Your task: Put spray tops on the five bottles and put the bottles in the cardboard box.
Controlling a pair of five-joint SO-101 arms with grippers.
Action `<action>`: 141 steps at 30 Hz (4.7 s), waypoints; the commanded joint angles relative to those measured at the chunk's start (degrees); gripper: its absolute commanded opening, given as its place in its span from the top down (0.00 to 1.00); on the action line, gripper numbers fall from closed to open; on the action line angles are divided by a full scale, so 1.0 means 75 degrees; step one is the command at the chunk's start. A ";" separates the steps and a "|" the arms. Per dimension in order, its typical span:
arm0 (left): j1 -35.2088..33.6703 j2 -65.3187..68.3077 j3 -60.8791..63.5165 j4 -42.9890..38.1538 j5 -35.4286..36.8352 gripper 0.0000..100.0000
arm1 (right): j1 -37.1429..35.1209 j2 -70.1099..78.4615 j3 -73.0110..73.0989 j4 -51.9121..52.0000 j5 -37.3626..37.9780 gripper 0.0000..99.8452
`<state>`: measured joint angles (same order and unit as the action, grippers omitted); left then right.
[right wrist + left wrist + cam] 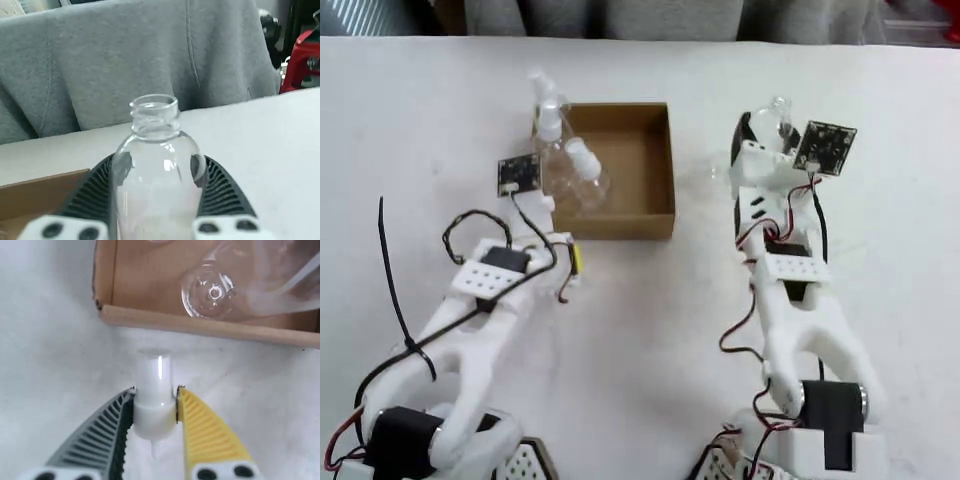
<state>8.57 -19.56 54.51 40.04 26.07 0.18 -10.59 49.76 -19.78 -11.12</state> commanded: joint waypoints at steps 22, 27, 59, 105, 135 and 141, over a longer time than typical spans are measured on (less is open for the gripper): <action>-0.0158 -0.0615 -0.0305 -0.0070 -0.0070 0.98 | -0.3944 -0.8727 0.5075 0.2362 0.1067 0.99; -0.0568 -0.2174 -0.0352 -0.0012 -0.0070 0.98 | -0.4308 -0.9840 0.5275 0.3464 0.1032 0.99; 0.0568 -0.3968 -0.5685 -0.1782 -0.1207 0.98 | -0.5738 -1.2161 0.6306 0.5140 0.1078 0.99; 0.2198 -0.7508 0.0035 -0.3177 -0.0305 0.98 | -0.5269 -1.2161 0.6306 0.5070 0.1032 0.99; 0.3007 -0.7519 0.1864 -0.3177 -0.0328 0.98 | -0.4894 -1.2349 0.6283 0.5128 0.1032 0.99; 0.3018 -0.7543 0.1805 -0.2415 -0.0340 0.98 | -0.4882 -1.2337 0.6283 0.5128 0.1032 0.99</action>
<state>30.46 -75.30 68.92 19.56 23.16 -37.19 -102.11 96.70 18.73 -3.74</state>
